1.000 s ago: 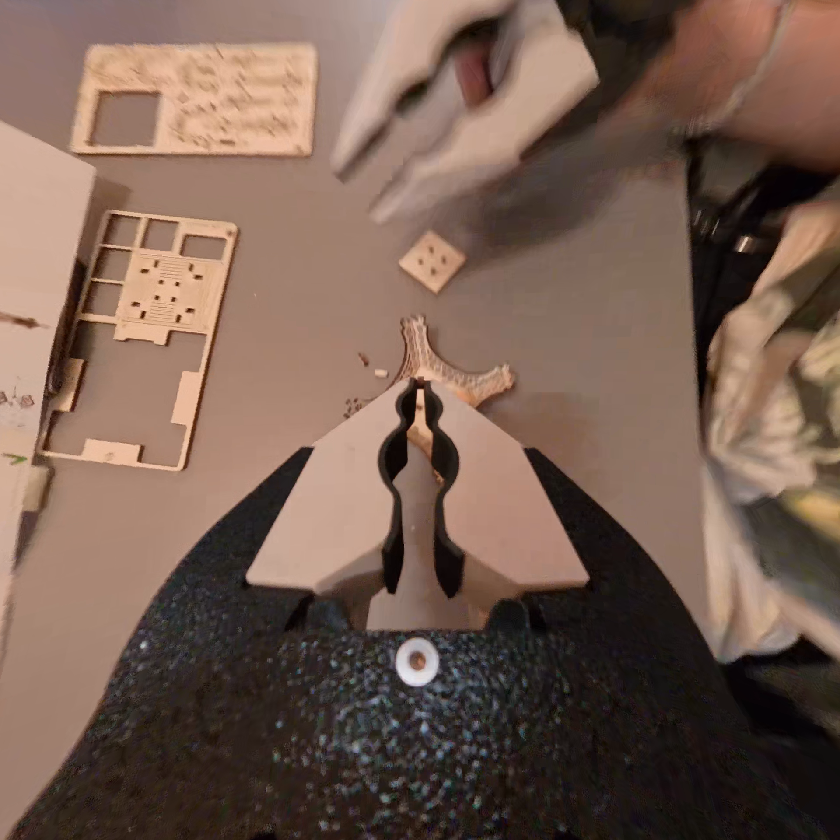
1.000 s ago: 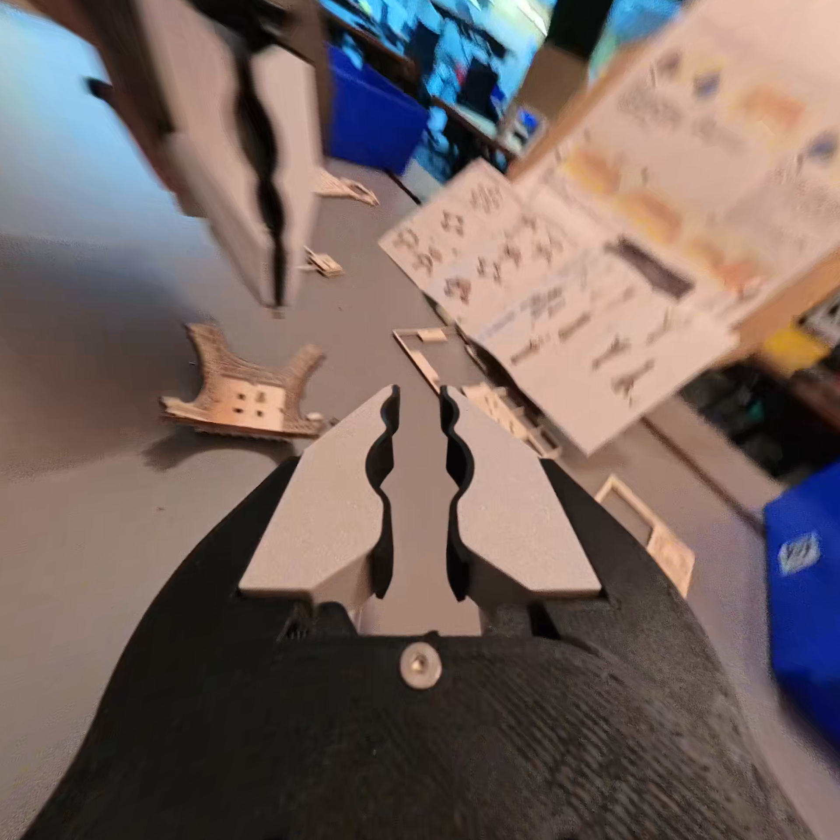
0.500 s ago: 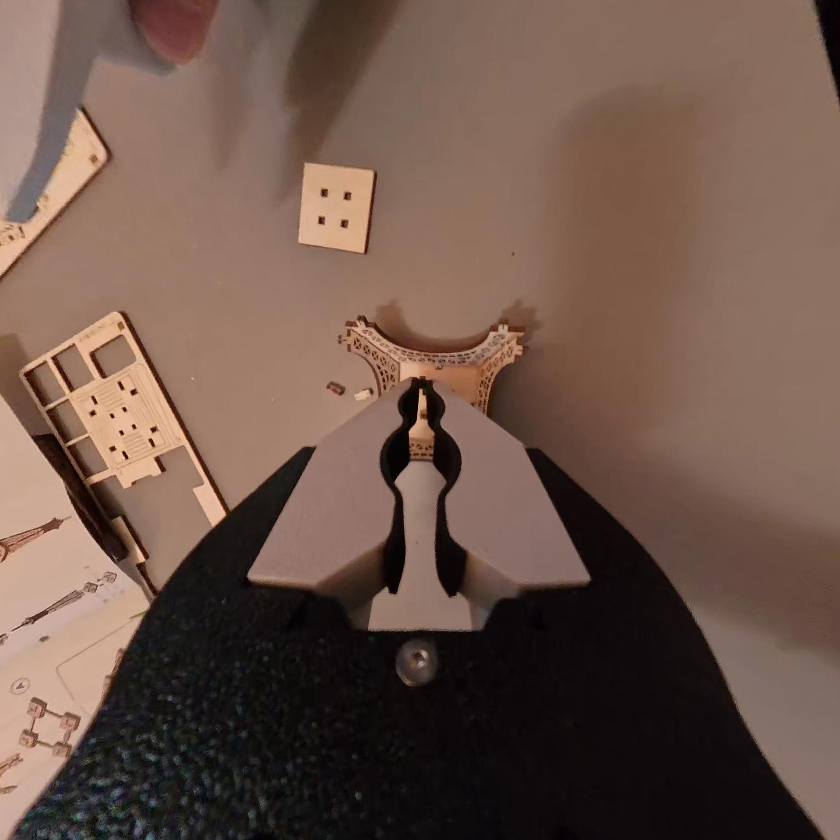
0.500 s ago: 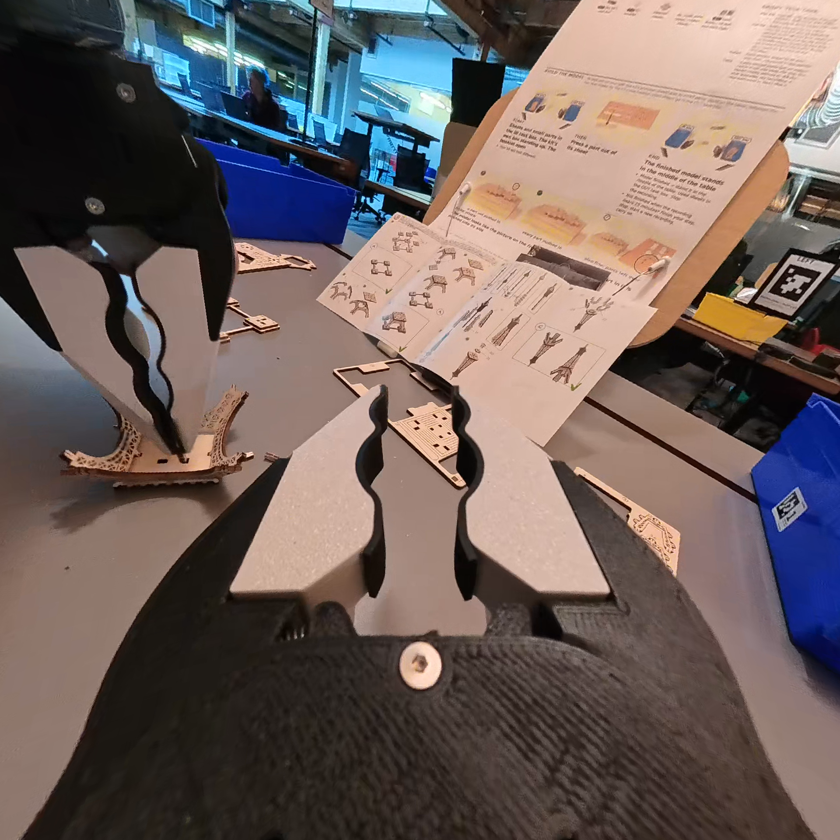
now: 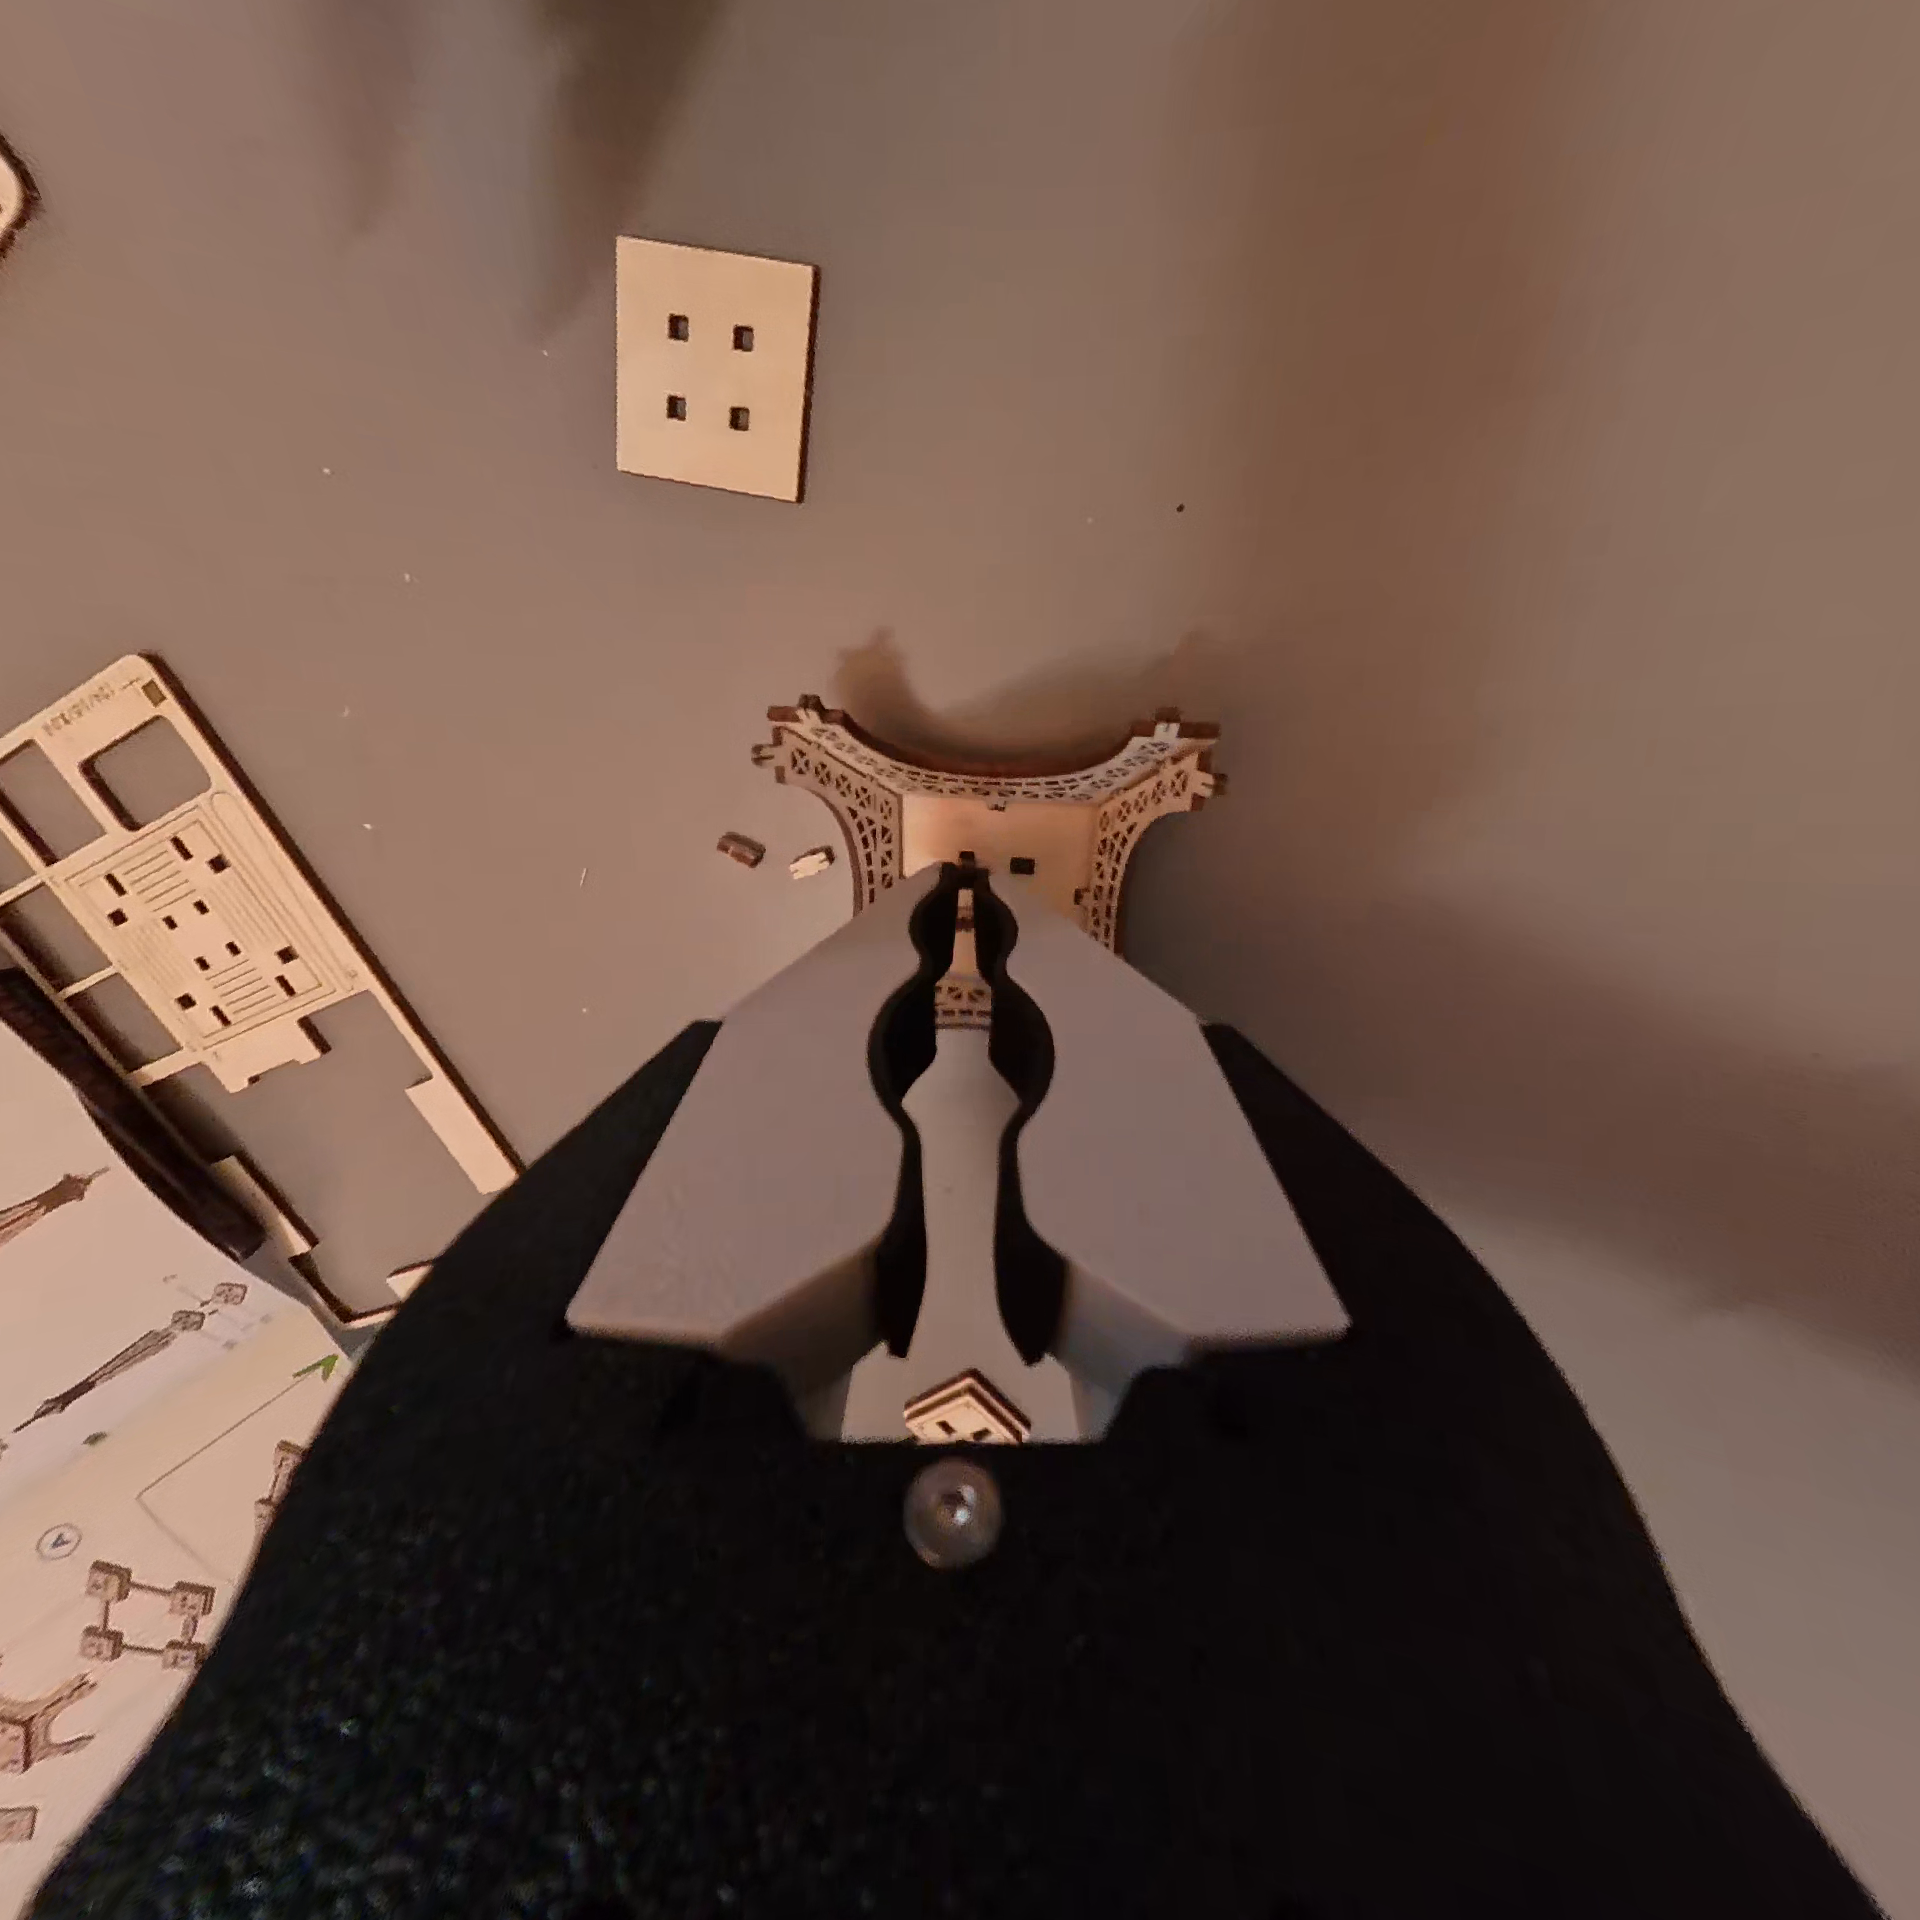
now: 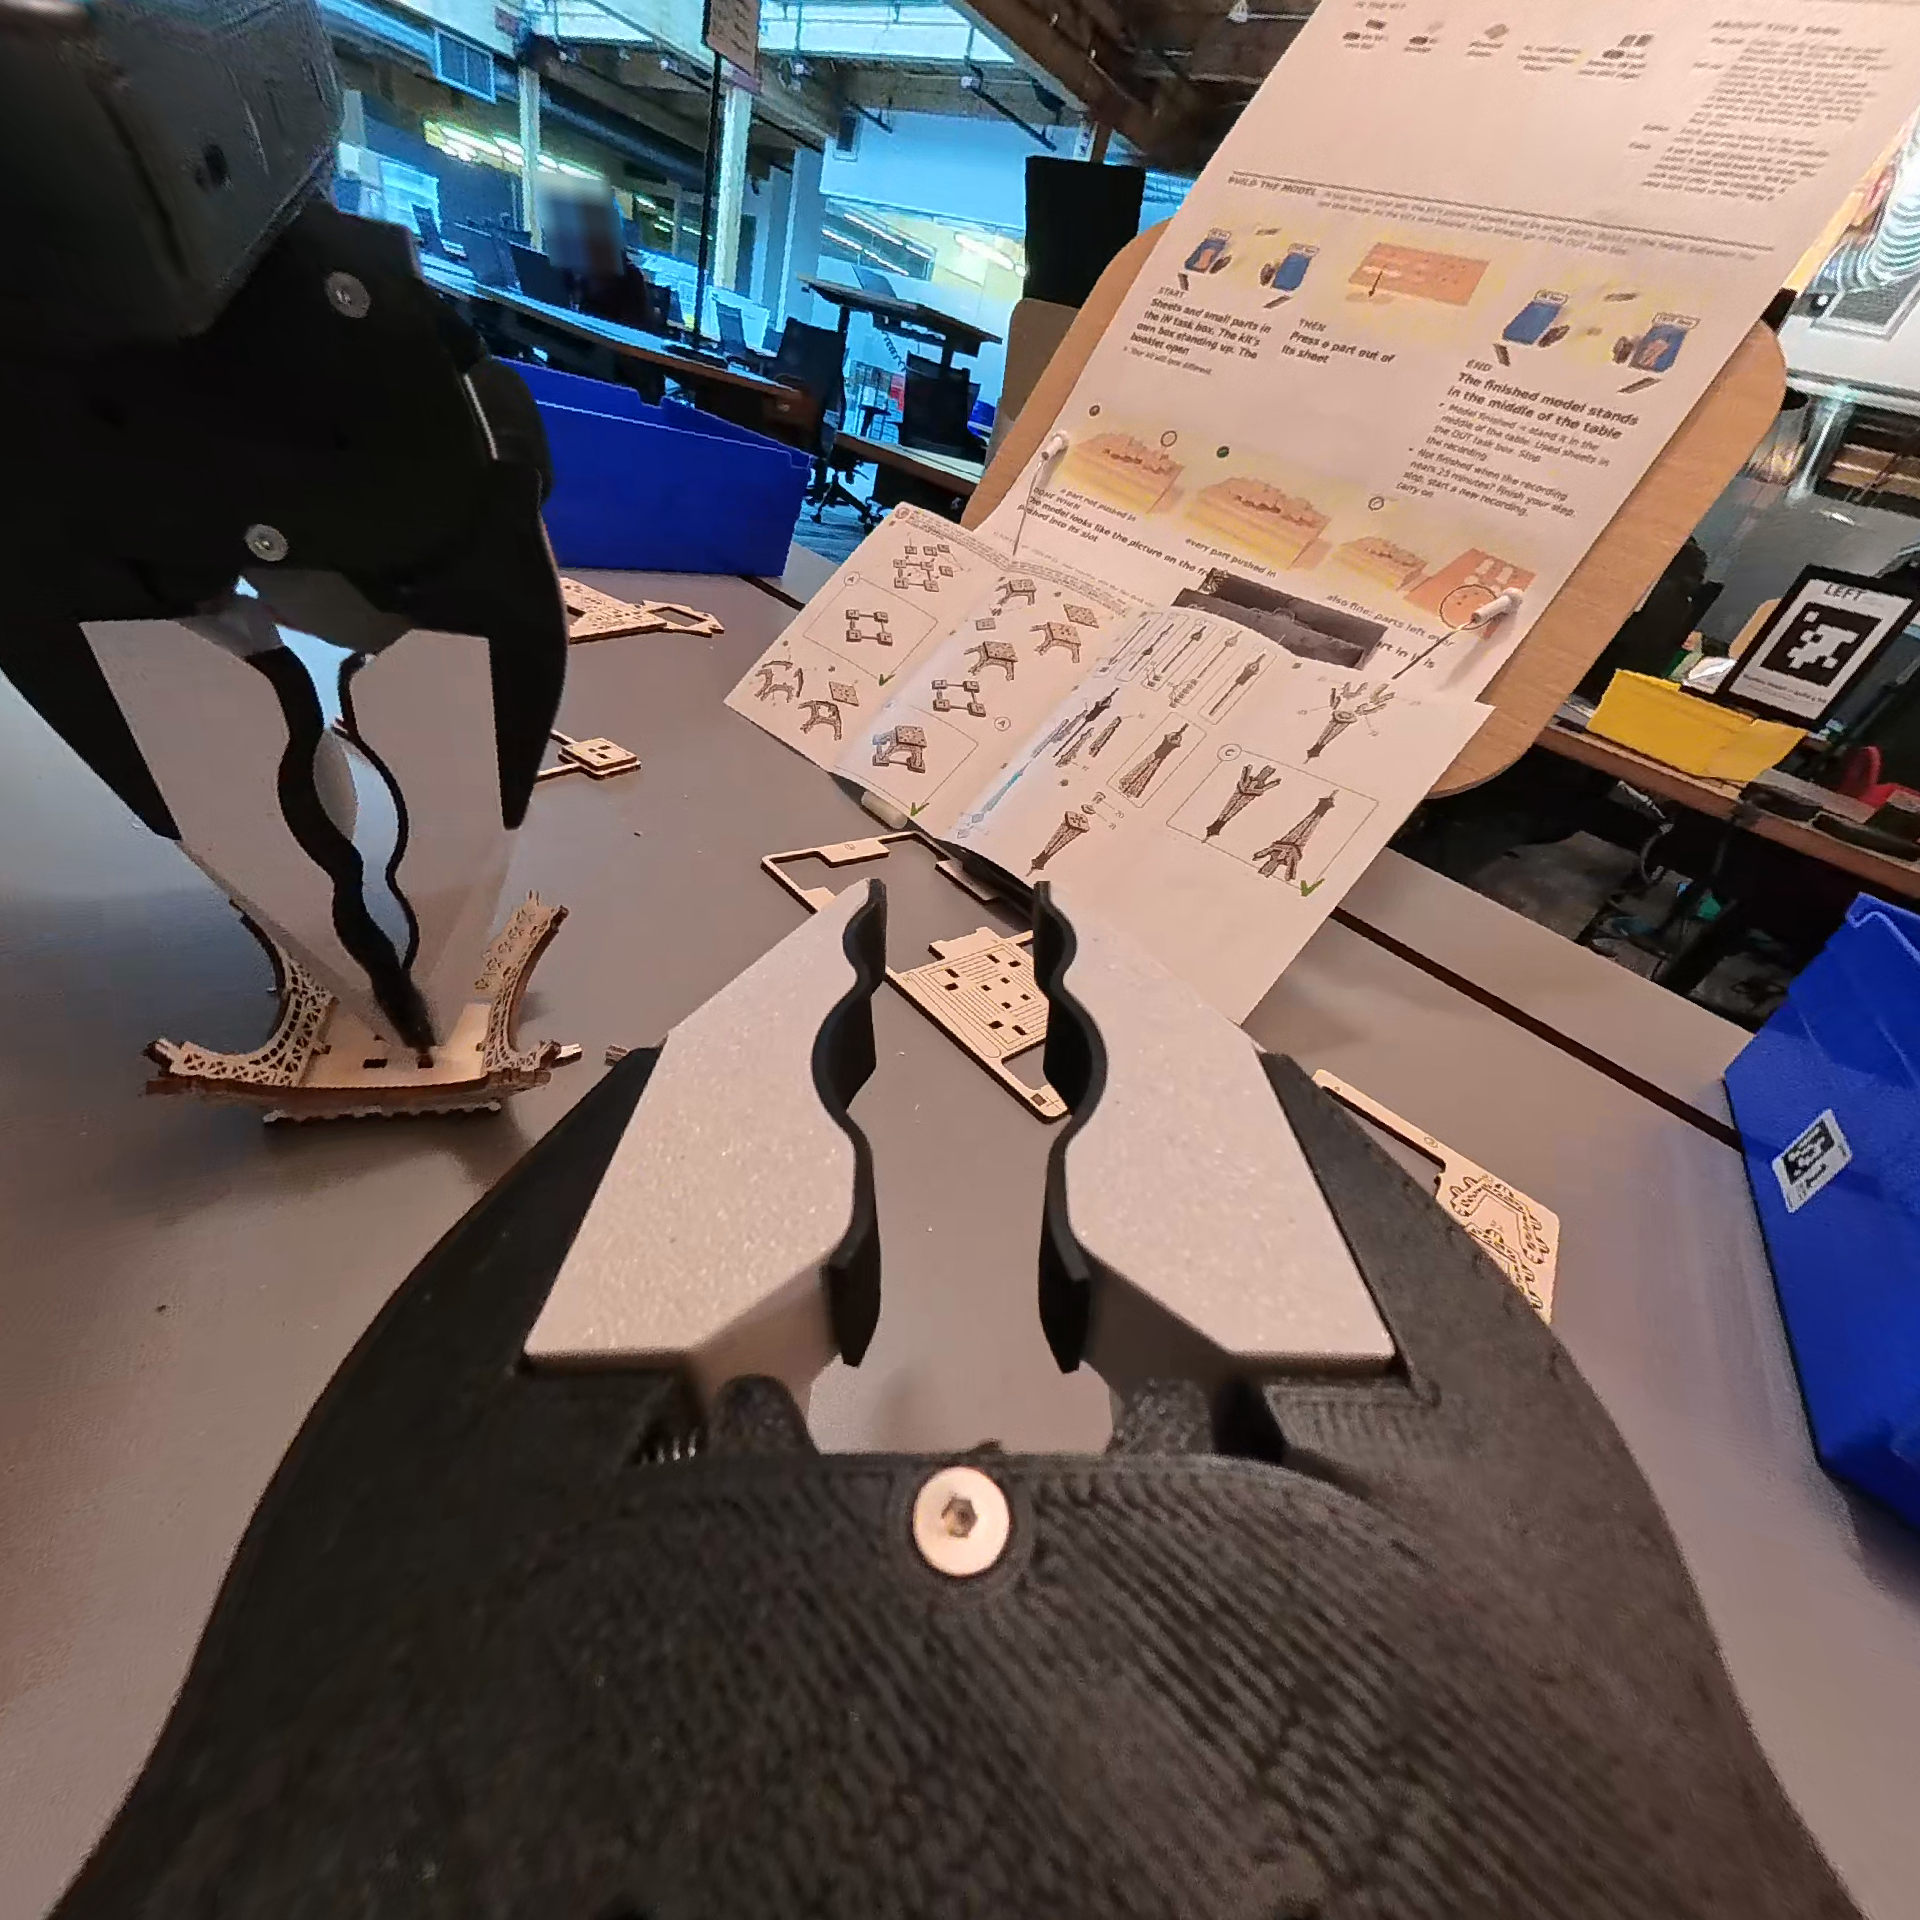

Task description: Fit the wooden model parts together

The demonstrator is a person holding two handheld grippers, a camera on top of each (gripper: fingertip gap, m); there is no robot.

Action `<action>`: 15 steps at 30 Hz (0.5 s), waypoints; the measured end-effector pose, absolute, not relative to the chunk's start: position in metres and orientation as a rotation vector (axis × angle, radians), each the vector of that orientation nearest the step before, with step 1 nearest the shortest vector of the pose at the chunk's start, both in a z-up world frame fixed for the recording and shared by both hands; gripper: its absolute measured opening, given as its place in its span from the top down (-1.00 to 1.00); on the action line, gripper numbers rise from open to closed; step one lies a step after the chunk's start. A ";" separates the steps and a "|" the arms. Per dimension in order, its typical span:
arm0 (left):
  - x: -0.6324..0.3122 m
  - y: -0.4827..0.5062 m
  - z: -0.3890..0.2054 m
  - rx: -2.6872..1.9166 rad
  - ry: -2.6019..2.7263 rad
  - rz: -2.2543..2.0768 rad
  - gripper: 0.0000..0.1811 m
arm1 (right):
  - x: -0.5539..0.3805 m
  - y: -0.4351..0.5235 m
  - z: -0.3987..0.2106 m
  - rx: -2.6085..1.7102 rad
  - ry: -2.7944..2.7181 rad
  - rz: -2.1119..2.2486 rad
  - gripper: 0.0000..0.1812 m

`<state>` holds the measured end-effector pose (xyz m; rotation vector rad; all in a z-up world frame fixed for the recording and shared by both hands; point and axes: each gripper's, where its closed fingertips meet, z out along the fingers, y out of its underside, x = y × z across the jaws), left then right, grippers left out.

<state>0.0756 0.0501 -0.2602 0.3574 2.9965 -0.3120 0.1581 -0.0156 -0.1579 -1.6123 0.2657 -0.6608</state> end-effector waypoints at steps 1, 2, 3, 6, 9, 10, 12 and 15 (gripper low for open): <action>0.076 0.050 -0.261 0.359 2.999 -0.304 1.00 | 0.158 -0.015 -0.158 -1.615 0.264 -0.662 0.72; 0.076 0.050 -0.261 0.361 3.000 -0.295 1.00 | 0.158 -0.015 -0.159 -1.618 0.261 -0.664 0.72; 0.076 0.050 -0.262 0.363 3.008 -0.286 1.00 | 0.157 -0.015 -0.159 -1.621 0.257 -0.667 0.72; 0.075 0.050 -0.263 0.369 3.018 -0.266 1.00 | 0.157 -0.014 -0.160 -1.629 0.250 -0.673 0.72; 0.075 0.051 -0.263 0.351 3.034 -0.263 1.00 | 0.156 -0.013 -0.161 -1.636 0.243 -0.678 0.73; 0.075 0.051 -0.263 0.346 3.039 -0.262 1.00 | 0.156 -0.013 -0.161 -1.638 0.241 -0.678 0.72; 0.074 0.051 -0.262 0.340 3.043 -0.259 1.00 | 0.156 -0.012 -0.161 -1.641 0.239 -0.678 0.73; 0.076 0.052 -0.262 0.312 3.036 -0.271 1.00 | 0.156 -0.013 -0.161 -1.638 0.242 -0.674 0.73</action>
